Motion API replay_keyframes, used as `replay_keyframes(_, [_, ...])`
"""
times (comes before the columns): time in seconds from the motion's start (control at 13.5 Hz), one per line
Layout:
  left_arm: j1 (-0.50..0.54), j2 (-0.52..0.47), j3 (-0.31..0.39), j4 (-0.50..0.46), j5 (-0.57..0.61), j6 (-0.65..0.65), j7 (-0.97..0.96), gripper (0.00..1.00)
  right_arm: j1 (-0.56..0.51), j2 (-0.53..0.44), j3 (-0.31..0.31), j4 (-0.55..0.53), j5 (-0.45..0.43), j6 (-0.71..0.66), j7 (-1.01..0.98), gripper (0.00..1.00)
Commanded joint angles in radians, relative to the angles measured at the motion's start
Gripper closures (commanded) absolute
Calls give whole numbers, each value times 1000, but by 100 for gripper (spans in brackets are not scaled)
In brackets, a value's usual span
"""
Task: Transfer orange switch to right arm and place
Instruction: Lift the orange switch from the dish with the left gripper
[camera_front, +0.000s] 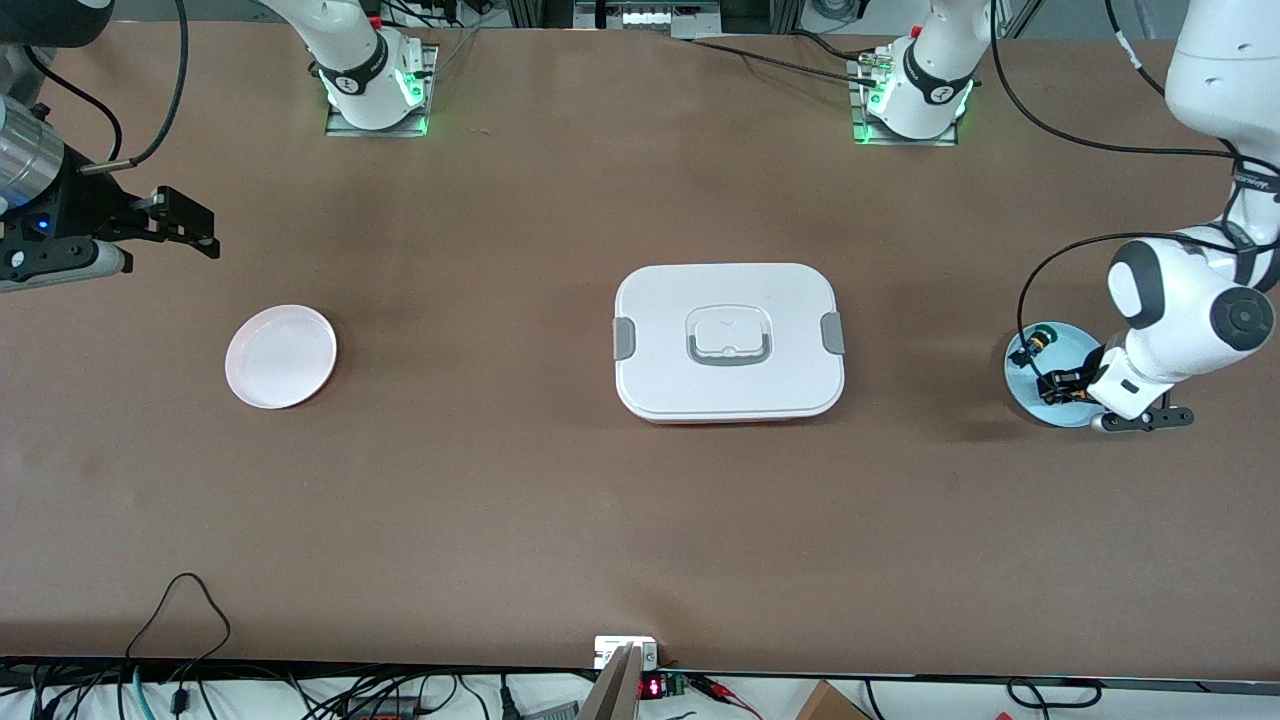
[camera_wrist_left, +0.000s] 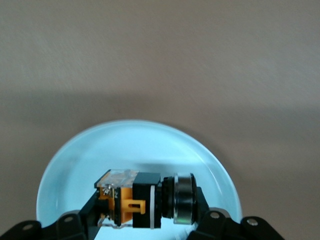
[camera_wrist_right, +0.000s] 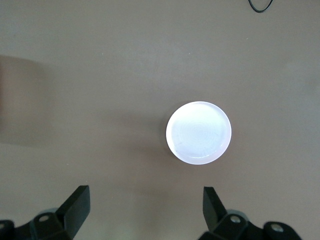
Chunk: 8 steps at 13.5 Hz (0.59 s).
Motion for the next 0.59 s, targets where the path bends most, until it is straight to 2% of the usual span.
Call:
replay_keyframes(0.0, [1,-20,-29,148,3,-314,6,79,2,8,-1,22,-27,-16,-1,0])
replay_keyframes(0.22, [-3,-20,-68,296,2,-595,6,81,4,8,-1,20,-31,-18,-1,0])
replay_keyframes(0.37, [-6,-19,-106,369,2,-711,6,81,1,8,-1,20,-29,-18,-4,0])
replay_keyframes(0.52, [-3,-20,-178,419,-4,-771,42,81,1,8,-1,20,-29,-18,-1,0])
